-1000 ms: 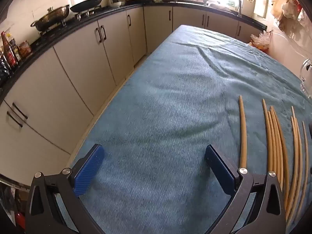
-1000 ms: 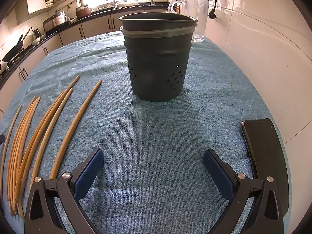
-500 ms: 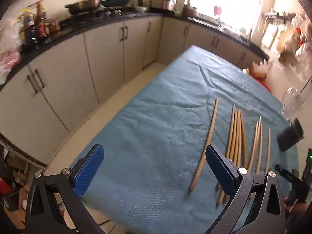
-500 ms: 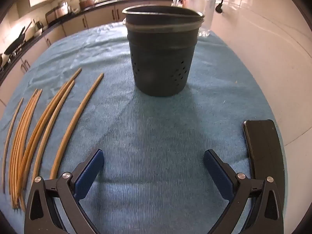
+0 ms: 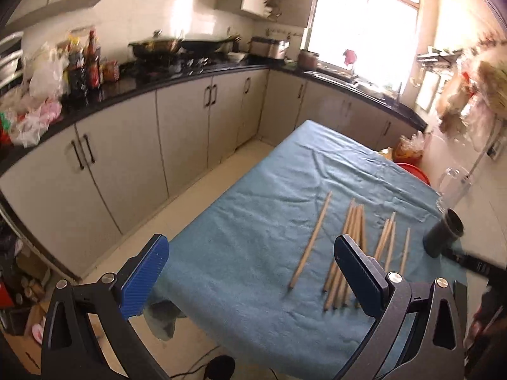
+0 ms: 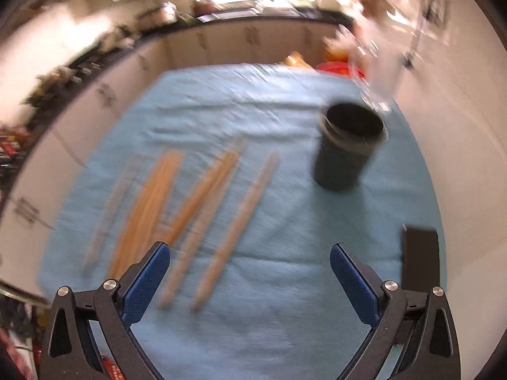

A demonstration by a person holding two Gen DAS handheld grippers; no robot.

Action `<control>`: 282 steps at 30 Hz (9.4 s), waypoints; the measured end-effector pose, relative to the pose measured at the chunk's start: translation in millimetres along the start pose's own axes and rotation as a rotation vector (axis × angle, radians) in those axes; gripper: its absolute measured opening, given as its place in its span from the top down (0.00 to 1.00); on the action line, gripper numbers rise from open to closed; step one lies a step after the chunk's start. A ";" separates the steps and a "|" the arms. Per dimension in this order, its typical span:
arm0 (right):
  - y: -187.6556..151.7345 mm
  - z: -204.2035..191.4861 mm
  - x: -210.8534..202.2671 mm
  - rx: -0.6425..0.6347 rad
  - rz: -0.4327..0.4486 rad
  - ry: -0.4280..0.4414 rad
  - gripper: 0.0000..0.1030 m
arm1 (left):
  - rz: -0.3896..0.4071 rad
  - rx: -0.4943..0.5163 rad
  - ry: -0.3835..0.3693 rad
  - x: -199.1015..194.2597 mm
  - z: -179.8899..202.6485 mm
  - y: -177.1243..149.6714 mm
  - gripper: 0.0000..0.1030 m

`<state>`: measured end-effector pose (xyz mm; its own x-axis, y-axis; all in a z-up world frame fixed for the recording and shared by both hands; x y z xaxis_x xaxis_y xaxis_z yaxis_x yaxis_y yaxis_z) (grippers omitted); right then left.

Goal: Organize utensils

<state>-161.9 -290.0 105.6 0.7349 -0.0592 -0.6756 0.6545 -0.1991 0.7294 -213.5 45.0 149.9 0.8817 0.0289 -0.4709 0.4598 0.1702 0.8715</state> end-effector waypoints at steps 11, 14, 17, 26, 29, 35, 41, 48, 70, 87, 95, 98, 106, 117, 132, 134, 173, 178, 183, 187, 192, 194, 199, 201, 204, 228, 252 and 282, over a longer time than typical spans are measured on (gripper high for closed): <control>9.8 -28.7 -72.7 -0.136 0.149 0.177 0.01 | 0.042 0.144 -0.164 -37.0 62.2 18.7 0.00; 5.3 -14.9 -83.5 -0.121 0.173 0.177 0.01 | 0.007 0.142 -0.176 -27.3 75.9 16.9 0.00; 0.4 -0.6 -89.8 -0.099 0.172 0.148 0.01 | -0.040 0.152 -0.200 -13.6 89.9 14.9 0.00; 2.0 42.8 -114.5 0.049 0.237 -0.038 0.01 | -0.041 0.266 -0.357 23.2 130.6 37.5 0.00; -0.1 47.2 -117.3 0.085 0.240 -0.093 0.01 | -0.058 0.292 -0.388 32.8 139.4 35.1 0.00; -2.3 48.2 -117.8 0.110 0.219 -0.149 0.01 | -0.076 0.315 -0.412 48.1 145.5 37.5 0.00; -0.6 43.3 -118.3 0.115 0.210 -0.167 0.01 | -0.084 0.313 -0.406 56.7 141.5 41.4 0.00; 1.5 36.9 -112.2 0.100 0.189 -0.150 0.01 | -0.096 0.309 -0.376 63.7 134.7 41.1 0.00; -1.5 28.5 -80.5 0.066 0.093 -0.055 0.01 | -0.159 0.280 -0.288 73.5 126.7 21.6 0.00; -17.1 56.8 -54.1 0.061 -0.007 0.040 0.02 | -0.263 0.255 -0.185 68.7 128.8 -16.3 0.00; -19.9 47.6 -29.8 0.150 -0.055 0.059 0.10 | -0.286 0.253 -0.206 99.9 107.4 -3.6 0.00; -15.9 38.8 -31.6 0.133 -0.037 0.032 0.10 | -0.312 0.264 -0.212 122.2 99.6 1.4 0.00; -20.7 32.9 -38.8 0.142 -0.046 -0.041 0.10 | -0.403 0.285 -0.238 182.7 97.4 -3.8 0.00; -4.8 27.3 -29.1 0.194 -0.075 -0.046 0.12 | -0.473 0.409 -0.252 244.3 125.5 -22.4 0.23; 30.3 5.0 15.7 0.257 -0.160 0.070 0.42 | -0.520 0.421 -0.250 268.9 109.2 -32.0 0.86; 36.2 -6.6 33.2 0.230 -0.192 0.096 0.52 | -0.517 0.421 -0.252 269.3 104.9 -30.3 0.86; 48.4 -106.4 211.4 0.044 -0.438 0.066 0.93 | -0.511 0.332 -0.356 276.1 91.8 -3.7 0.93; 69.9 -98.0 173.1 0.107 -0.316 0.136 0.93 | -0.446 0.287 -0.380 255.7 89.3 20.8 0.93; 84.4 -96.1 122.6 0.114 -0.183 0.197 0.93 | -0.366 0.284 -0.382 231.5 90.9 40.7 0.93; 87.7 -99.6 88.7 0.102 -0.093 0.218 0.93 | -0.323 0.267 -0.383 214.5 89.5 52.5 0.93; 91.5 -96.9 67.0 0.095 -0.016 0.232 0.93 | -0.296 0.262 -0.373 200.1 90.6 57.7 0.93; 90.2 -95.0 58.0 0.100 -0.004 0.241 0.93 | -0.288 0.259 -0.369 192.7 91.3 59.2 0.93; 89.9 -91.2 44.5 0.093 0.023 0.256 0.93 | -0.256 0.262 -0.358 176.0 94.0 64.1 0.93; 89.7 -89.4 40.9 0.095 0.027 0.263 0.93 | -0.248 0.259 -0.356 170.8 93.4 65.9 0.93; 89.2 -85.7 33.5 0.095 0.043 0.271 0.93 | -0.230 0.260 -0.348 161.0 94.7 68.7 0.93; 100.6 -54.3 -4.6 0.059 0.088 0.295 0.93 | -0.104 0.225 -0.290 97.4 101.5 79.8 0.94; 91.8 -61.5 -17.7 0.003 0.037 0.386 0.93 | -0.054 0.186 -0.237 36.0 91.0 72.8 0.94; 85.1 78.3 -119.7 0.359 0.254 0.016 0.93 | -0.094 0.298 -0.597 70.1 182.3 113.2 0.94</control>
<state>-208.1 -376.4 240.1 0.8691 -0.1356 -0.4757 0.3514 -0.5078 0.7866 -80.4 -113.3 240.5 0.7043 -0.5369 -0.4644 0.4712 -0.1358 0.8715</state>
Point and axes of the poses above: each gripper's, at about its wrist camera, not at the fingertips, and x roughly the way its jaws point, z to its right, y to its top, the point moved 1 cm from there along x, roughly the way its jaws point, and after that the axes turned 12 degrees about z, right-handed, at the moved point
